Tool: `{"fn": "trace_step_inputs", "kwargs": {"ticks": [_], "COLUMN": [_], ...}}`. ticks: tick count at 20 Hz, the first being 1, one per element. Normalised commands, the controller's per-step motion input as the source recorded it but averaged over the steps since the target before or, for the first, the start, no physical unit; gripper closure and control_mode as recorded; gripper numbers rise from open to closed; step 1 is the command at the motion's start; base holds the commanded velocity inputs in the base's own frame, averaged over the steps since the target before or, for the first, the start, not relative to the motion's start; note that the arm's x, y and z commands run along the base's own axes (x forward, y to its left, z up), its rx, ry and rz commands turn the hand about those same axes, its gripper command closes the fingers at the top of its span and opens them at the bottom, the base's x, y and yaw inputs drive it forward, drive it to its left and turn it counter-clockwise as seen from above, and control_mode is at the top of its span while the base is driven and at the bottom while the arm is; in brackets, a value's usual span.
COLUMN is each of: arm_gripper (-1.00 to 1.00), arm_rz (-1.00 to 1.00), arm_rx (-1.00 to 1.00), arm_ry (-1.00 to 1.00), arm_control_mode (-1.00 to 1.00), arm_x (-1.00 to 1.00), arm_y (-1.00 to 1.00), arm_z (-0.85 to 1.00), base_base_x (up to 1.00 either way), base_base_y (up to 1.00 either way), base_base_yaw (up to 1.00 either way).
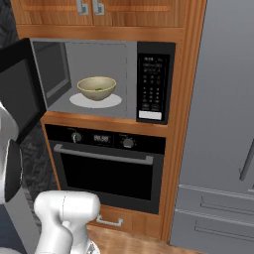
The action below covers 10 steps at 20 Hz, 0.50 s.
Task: Pick the avocado from the sink and place it in the bowl. Then pick the bowl and place it in the microwave. Then close the microwave door and press the start button.
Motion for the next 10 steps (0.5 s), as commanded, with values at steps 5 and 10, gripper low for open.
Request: {"fn": "trace_step_inputs", "kwargs": {"ticks": [5,10], "arm_gripper": [-1.00,-1.00], "arm_rz": [0.01,0.00], "arm_rx": [0.00,-0.02], "arm_ry": [-0.01,0.00], "arm_control_mode": [-1.00,-1.00], "arm_x": [-1.00,-0.84], "arm_y": [0.37,0.36], "arm_z": [0.18,0.03], "base_base_x": [0.00,0.00], "base_base_y": [0.00,0.00], "base_base_yaw": [0.00,0.00]}}
